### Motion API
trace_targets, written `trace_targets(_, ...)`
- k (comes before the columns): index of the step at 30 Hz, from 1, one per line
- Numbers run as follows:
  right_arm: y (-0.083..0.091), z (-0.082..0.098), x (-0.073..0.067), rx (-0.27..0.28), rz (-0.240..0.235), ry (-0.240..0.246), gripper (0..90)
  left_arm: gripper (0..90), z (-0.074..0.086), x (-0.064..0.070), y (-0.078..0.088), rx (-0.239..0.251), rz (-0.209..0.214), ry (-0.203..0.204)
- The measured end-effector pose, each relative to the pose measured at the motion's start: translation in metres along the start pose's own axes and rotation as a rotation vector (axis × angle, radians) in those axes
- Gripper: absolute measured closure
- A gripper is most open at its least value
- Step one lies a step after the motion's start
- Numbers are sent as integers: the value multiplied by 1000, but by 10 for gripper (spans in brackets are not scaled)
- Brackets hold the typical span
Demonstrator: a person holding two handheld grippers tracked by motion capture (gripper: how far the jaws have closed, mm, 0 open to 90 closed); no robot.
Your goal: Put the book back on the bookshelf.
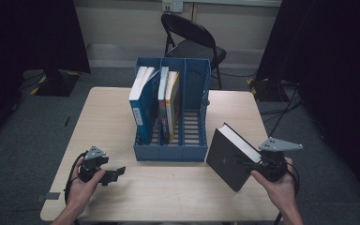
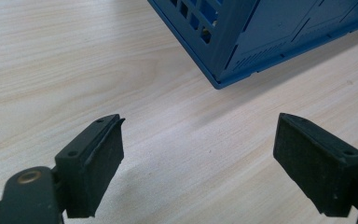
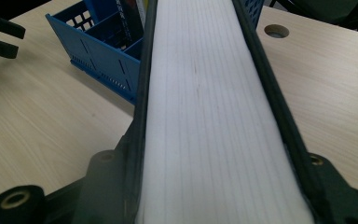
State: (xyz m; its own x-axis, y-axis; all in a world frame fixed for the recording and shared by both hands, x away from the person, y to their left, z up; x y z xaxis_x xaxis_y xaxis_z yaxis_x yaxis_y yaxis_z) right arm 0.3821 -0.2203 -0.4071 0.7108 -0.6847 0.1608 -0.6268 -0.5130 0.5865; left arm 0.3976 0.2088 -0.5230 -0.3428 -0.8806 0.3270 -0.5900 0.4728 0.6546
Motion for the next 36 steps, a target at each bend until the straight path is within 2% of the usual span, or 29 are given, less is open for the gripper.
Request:
trace_targets(3, 2, -3, 0, 4, 5, -5, 500, 158, 0, 1, -1, 2, -2, 1)
trace_targets(9, 3, -8, 0, -52, -1, 13, 501, 158, 1, 1, -1, -6, 2, -3)
trace_targets(11, 2, -10, 2, -79, -11, 4, 499, 157, 0, 1, -2, -2, 3, 8)
trace_targets(13, 0, -13, 2, -107, -31, -8, 494, 157, 1, 1, -2, -10, -1, -3)
trace_targets(22, -17, -27, 5, -234, -58, 58, 494, 158, 1, 1, -2, -14, 6, -1)
trace_targets(25, -19, -28, 5, -274, -69, 59, 495, 157, 2, 0, -2, -17, 6, -1)
trace_targets(29, -21, -25, 4, -359, -101, 55, 483, 158, 2, 1, -3, -19, 2, 0)
trace_targets(32, -22, -23, 5, -453, -87, 67, 487, 157, 2, 2, -3, -21, 8, -7)
trace_targets(34, -23, -23, 4, -491, -111, 63, 490, 157, 2, 2, -3, -19, 5, -6)
trace_targets(36, -24, -22, 5, -522, -98, 58, 486, 157, 2, 2, -3, -18, 5, -3)
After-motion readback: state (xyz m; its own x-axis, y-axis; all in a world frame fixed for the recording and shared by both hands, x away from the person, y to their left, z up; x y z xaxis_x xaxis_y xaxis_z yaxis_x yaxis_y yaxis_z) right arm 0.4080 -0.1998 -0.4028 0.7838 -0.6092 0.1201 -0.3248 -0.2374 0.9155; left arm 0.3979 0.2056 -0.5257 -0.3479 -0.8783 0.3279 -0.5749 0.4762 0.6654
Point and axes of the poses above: each handheld gripper's, and its own axes: y roughly backward along the jaws, z roughly out of its underside, x roughly to its right, the point moved 9 cm from there along -y, roughly forward along the jaws, and after that the axes turned 14 degrees about y, right-handed, at the moved point
